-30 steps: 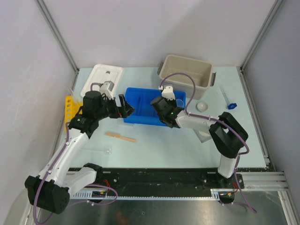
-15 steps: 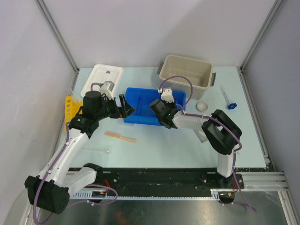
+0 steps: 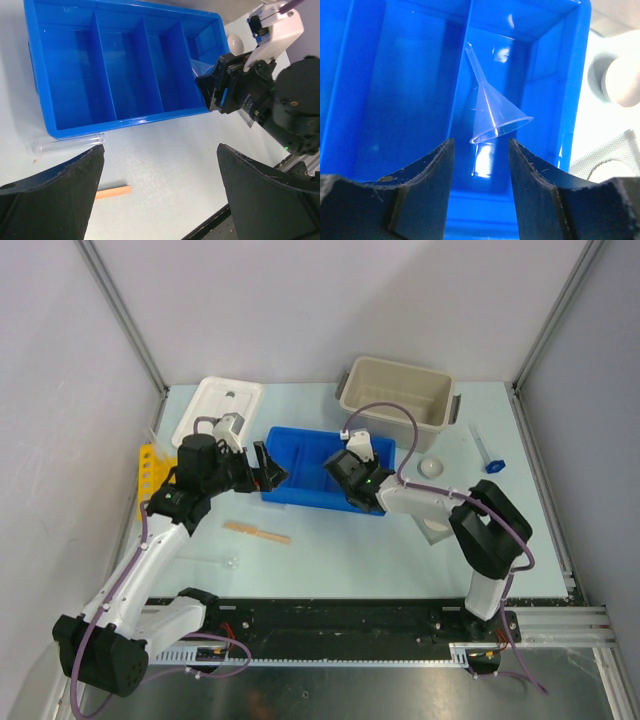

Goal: Organize the chemistry lab equipment

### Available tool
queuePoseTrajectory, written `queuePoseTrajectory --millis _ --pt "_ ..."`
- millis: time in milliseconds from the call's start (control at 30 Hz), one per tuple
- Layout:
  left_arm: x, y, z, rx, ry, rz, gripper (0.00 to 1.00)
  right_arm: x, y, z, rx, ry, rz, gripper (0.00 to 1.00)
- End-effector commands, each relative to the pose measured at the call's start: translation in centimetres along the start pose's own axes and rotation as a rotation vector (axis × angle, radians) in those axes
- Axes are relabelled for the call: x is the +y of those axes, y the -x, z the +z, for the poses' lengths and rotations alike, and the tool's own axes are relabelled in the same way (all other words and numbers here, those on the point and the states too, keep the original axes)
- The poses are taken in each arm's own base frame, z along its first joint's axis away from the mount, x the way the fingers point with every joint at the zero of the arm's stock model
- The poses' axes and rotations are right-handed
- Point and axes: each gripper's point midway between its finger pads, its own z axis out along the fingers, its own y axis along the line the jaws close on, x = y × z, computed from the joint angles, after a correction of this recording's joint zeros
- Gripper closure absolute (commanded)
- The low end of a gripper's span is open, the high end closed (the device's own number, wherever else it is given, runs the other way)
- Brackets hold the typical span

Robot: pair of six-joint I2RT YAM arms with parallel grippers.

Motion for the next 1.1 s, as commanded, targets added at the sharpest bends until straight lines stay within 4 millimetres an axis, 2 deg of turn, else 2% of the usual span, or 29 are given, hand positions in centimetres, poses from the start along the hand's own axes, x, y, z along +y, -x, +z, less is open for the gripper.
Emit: queuePoseTrajectory --millis 0,167,333,433,533,733,800,900,1067 --pt "-0.6 0.8 -0.3 -0.041 -0.016 0.002 0.00 0.1 0.9 -2.3 0.058 0.114 0.061 0.48" --pt "-0.4 0.9 -0.3 -0.047 -0.004 0.000 0.00 -1.5 2.0 -3.8 0.070 0.140 0.084 0.51" --pt "-0.1 1.1 -0.4 -0.060 0.016 0.000 0.01 -2.8 3.9 -5.6 0.082 0.252 0.126 0.51" --pt "-0.1 1.3 -0.8 -0.077 0.024 0.005 0.01 -5.4 4.8 -6.3 0.080 0.240 0.161 0.50" --pt "-0.4 1.3 -1.0 -0.082 0.015 0.016 0.01 -10.1 6.1 -5.8 0.063 0.171 0.204 0.49" --pt "-1.1 1.1 -0.9 -0.070 -0.012 0.029 0.01 -23.2 7.9 -4.6 0.013 -0.041 0.402 0.47" --pt "-1.2 1.1 -1.0 -0.068 -0.019 0.030 0.01 -26.7 8.3 -4.3 -0.013 -0.093 0.463 0.45" --pt "-1.3 0.9 -0.9 -0.063 -0.028 0.030 0.01 -31.1 8.8 -2.9 -0.055 -0.140 0.532 0.43" --pt "-1.7 0.8 -0.8 -0.054 -0.042 0.036 0.01 -35.1 8.1 1.3 -0.048 -0.158 0.554 0.39"
